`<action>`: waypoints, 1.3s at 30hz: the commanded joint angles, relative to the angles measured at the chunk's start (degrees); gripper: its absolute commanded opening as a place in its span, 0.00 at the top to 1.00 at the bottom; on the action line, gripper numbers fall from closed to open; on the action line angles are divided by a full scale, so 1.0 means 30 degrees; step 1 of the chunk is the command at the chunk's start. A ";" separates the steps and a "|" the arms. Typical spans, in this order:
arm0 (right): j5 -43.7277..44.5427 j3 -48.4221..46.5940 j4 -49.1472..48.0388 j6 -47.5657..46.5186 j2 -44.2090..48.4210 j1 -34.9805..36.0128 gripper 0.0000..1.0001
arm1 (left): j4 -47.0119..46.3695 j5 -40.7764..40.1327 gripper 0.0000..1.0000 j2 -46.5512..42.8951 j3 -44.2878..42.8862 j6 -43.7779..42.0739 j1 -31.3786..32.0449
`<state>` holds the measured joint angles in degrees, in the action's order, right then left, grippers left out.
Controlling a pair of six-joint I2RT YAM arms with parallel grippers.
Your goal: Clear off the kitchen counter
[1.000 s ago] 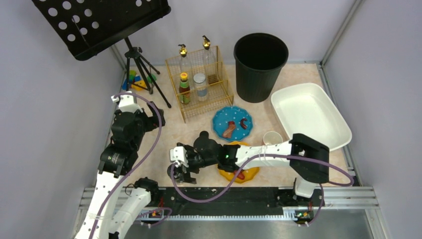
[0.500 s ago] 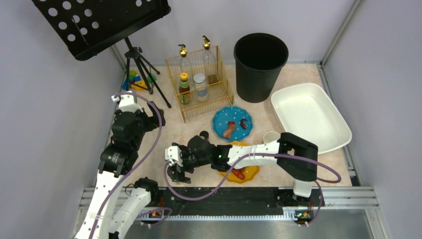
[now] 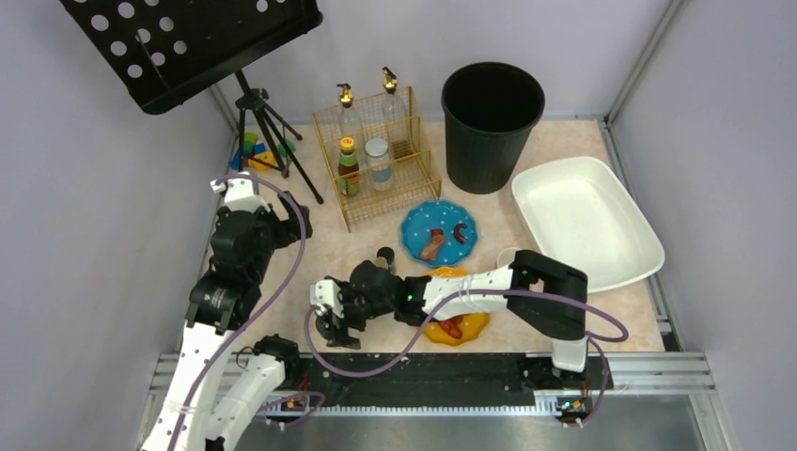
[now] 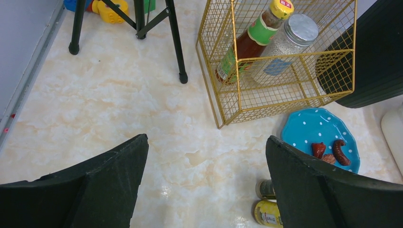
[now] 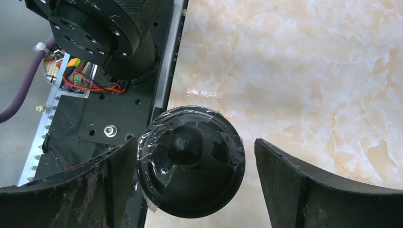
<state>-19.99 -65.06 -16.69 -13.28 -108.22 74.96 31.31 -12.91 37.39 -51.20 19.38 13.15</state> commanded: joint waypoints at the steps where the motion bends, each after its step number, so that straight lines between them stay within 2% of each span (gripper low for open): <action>1: -0.0628 -0.1097 -0.0545 0.0265 -0.0259 0.0264 0.14 | -0.0525 -0.0010 0.03 0.0025 -0.0146 0.0017 -0.0105; 4: -0.0701 -0.1174 -0.0454 0.0319 -0.0311 0.0268 0.21 | -0.0527 -0.0033 0.03 0.0057 -0.0142 0.0016 -0.0105; 8: -0.0749 -0.1301 -0.0267 0.0354 -0.0248 0.0265 0.37 | -0.0532 -0.0005 0.03 0.0073 -0.0138 0.0023 -0.0105; 10: -0.0684 -0.1353 -0.0137 0.0354 -0.0200 0.0264 0.50 | -0.0534 0.0004 0.03 0.0076 -0.0131 0.0016 -0.0105; 11: -0.0642 -0.1343 -0.0149 0.0352 -0.0155 0.0267 0.60 | -0.0527 -0.0003 0.03 0.0070 -0.0131 0.0016 -0.0105; 14: -0.0537 -0.1278 -0.0122 0.0328 0.0095 0.0267 0.76 | -0.0512 -0.0030 0.03 0.0068 -0.0132 0.0031 -0.0105; 19: -0.0170 -0.0871 -0.0203 0.0350 0.1039 0.0252 0.89 | -0.0506 -0.0034 0.03 0.0071 -0.0139 0.0016 -0.0105; 29: 0.1528 0.0377 -0.1396 0.0757 0.4513 0.0276 0.91 | -0.0461 -0.0522 0.04 -0.0175 -0.0139 0.0116 -0.0105; 39: 0.7661 -0.1818 0.0636 0.0860 0.6258 0.0252 0.92 | -0.0696 -0.1479 0.05 -0.1008 0.0074 0.0338 -0.0134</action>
<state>-6.70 -64.53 -13.82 -11.05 -92.68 75.00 31.29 -15.62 35.57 -51.20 19.81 13.15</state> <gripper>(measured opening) 0.610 0.950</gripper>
